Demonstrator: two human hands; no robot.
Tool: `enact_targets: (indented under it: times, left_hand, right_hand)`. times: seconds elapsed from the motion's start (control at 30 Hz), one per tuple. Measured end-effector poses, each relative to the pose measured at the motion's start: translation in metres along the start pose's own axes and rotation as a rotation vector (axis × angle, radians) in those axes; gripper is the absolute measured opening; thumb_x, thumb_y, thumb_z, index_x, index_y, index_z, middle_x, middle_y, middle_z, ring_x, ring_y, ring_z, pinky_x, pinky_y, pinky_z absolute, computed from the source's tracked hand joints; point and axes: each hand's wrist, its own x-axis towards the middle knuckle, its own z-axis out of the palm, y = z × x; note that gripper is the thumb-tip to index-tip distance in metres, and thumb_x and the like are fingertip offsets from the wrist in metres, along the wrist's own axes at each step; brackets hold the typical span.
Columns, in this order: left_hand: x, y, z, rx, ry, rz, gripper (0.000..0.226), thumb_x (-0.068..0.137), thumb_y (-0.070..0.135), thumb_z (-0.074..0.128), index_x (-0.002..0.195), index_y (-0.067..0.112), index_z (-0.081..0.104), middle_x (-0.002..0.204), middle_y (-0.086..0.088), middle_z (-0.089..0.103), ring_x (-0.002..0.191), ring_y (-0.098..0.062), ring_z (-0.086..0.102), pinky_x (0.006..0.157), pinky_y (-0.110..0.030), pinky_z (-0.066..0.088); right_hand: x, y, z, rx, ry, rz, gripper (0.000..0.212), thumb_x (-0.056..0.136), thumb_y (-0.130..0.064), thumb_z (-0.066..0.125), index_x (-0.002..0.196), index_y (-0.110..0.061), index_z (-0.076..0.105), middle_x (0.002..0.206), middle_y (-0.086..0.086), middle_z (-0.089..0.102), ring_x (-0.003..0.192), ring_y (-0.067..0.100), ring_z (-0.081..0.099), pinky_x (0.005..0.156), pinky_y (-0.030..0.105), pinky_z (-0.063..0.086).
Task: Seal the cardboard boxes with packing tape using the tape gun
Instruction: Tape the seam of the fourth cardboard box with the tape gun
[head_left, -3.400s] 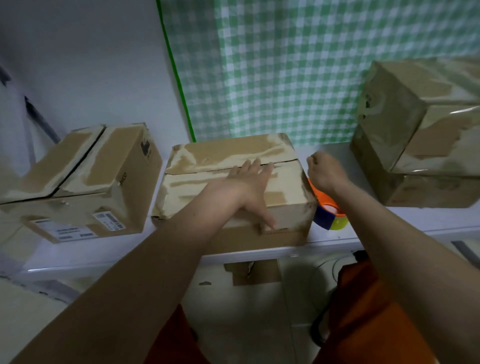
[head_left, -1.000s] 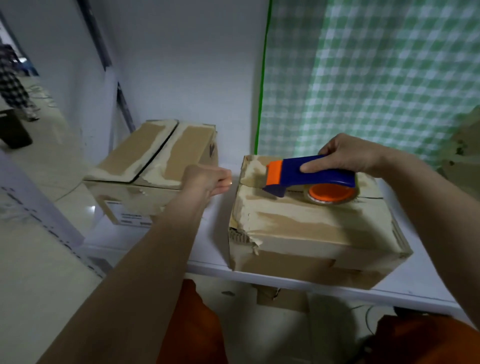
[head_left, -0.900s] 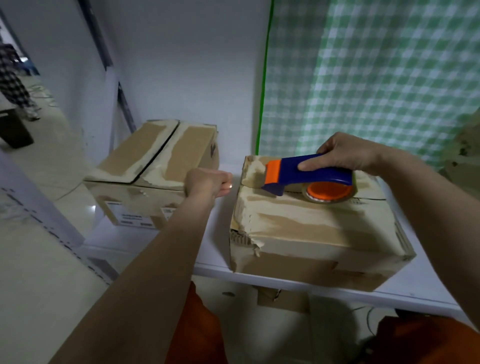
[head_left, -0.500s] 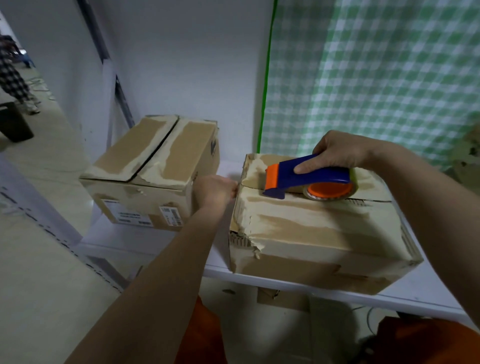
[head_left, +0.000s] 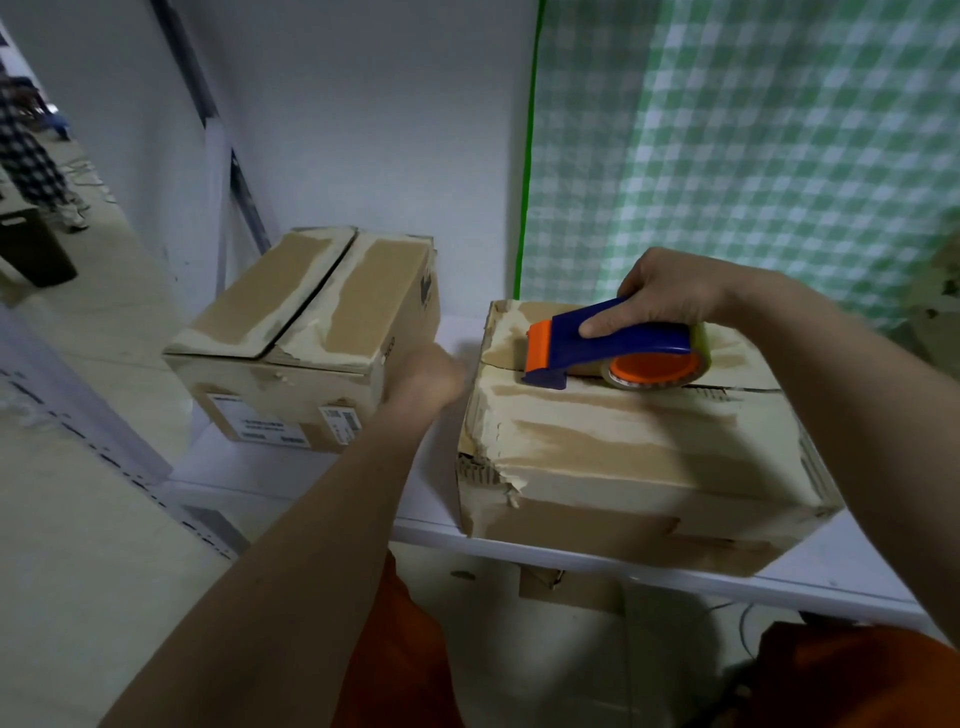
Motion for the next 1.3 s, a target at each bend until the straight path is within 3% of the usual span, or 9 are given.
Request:
enact_targets:
  times: [0.07,0.13,0.23,0.53,0.8,0.93,1.03,1.1,1.3]
  left_hand:
    - [-0.009,0.017,-0.007,-0.095,0.028,0.107,0.041,0.102,0.03,0.029,0.088,0.005,0.057,0.092,-0.016,0.057,0.078,-0.025,0.05,0.067,-0.032,0.035]
    - [-0.018,0.028,-0.001,-0.152,-0.055,0.191,0.041,0.105,0.028,0.02,0.114,0.012,0.057,0.125,-0.017,0.057,0.099,-0.027,0.053,0.081,-0.035,0.039]
    - [-0.02,0.021,0.014,-0.281,-0.105,0.178,0.044,0.106,0.031,0.021,0.15,0.034,0.025,0.154,0.0,0.032,0.138,-0.021,0.035,0.107,-0.033,0.031]
    - [-0.017,0.018,0.015,-0.426,-0.137,0.142,0.043,0.106,0.033,0.025,0.148,0.04,0.027,0.155,0.009,0.029,0.14,-0.018,0.031,0.107,-0.029,0.028]
    - [-0.023,0.028,0.018,-0.161,-0.033,0.083,0.059,0.102,0.011,0.028,0.148,0.047,0.018,0.156,0.001,0.027,0.135,-0.026,0.036,0.1,-0.029,0.037]
    - [-0.052,0.057,0.017,0.277,0.1,0.313,0.078,0.091,-0.006,0.032,0.153,0.027,-0.001,0.162,0.0,-0.003,0.148,-0.018,-0.004,0.121,-0.038,0.003]
    - [-0.073,0.065,0.031,0.363,-0.115,0.477,0.061,0.104,0.034,0.025,0.153,0.017,-0.005,0.16,0.003,-0.012,0.146,-0.013,-0.013,0.12,-0.035,-0.004]
    - [-0.076,0.065,0.034,0.432,-0.188,0.465,0.078,0.097,0.061,0.02,0.152,0.014,-0.01,0.159,0.0,-0.016,0.146,-0.015,-0.016,0.12,-0.035,-0.005]
    - [-0.076,0.064,0.035,0.511,-0.19,0.463,0.095,0.083,0.079,0.014,0.152,0.018,-0.011,0.159,-0.004,-0.019,0.145,-0.023,-0.021,0.119,-0.045,-0.008]
  right_hand:
    - [0.0,0.0,0.001,0.008,0.015,-0.001,0.052,0.069,-0.053,0.073,0.089,-0.005,0.07,0.081,0.009,0.072,0.07,0.02,0.067,0.062,0.026,0.051]
    - [0.0,0.001,0.002,0.016,0.041,-0.005,0.056,0.069,-0.055,0.071,0.089,-0.003,0.07,0.08,0.011,0.072,0.069,0.019,0.066,0.06,0.025,0.049]
    - [0.001,0.004,0.005,0.026,0.087,-0.013,0.058,0.07,-0.057,0.07,0.088,-0.001,0.069,0.077,0.011,0.07,0.066,0.018,0.064,0.058,0.025,0.047]
    - [-0.003,0.012,-0.002,-0.025,0.111,-0.039,0.055,0.064,-0.057,0.074,0.078,-0.004,0.07,0.071,0.008,0.07,0.064,0.018,0.064,0.06,0.026,0.049]
    - [-0.03,0.058,-0.028,-0.102,0.171,0.05,0.057,0.061,-0.058,0.075,0.069,-0.002,0.069,0.058,0.007,0.064,0.055,0.018,0.058,0.055,0.027,0.043]
    - [-0.027,0.062,-0.026,-0.069,0.192,0.038,0.048,0.068,-0.053,0.075,0.067,-0.006,0.067,0.058,0.006,0.063,0.055,0.017,0.058,0.054,0.026,0.043]
    - [-0.028,0.063,-0.028,-0.027,0.155,0.046,0.049,0.066,-0.054,0.075,0.067,-0.006,0.066,0.057,0.005,0.063,0.056,0.018,0.059,0.056,0.026,0.045]
    - [-0.028,0.065,-0.028,-0.002,0.144,0.049,0.048,0.067,-0.054,0.075,0.067,-0.007,0.065,0.056,0.004,0.062,0.056,0.018,0.059,0.056,0.026,0.044]
    - [-0.026,0.07,-0.029,0.061,0.121,0.065,0.055,0.062,-0.057,0.075,0.073,-0.004,0.068,0.061,0.008,0.064,0.057,0.019,0.058,0.06,0.028,0.045]
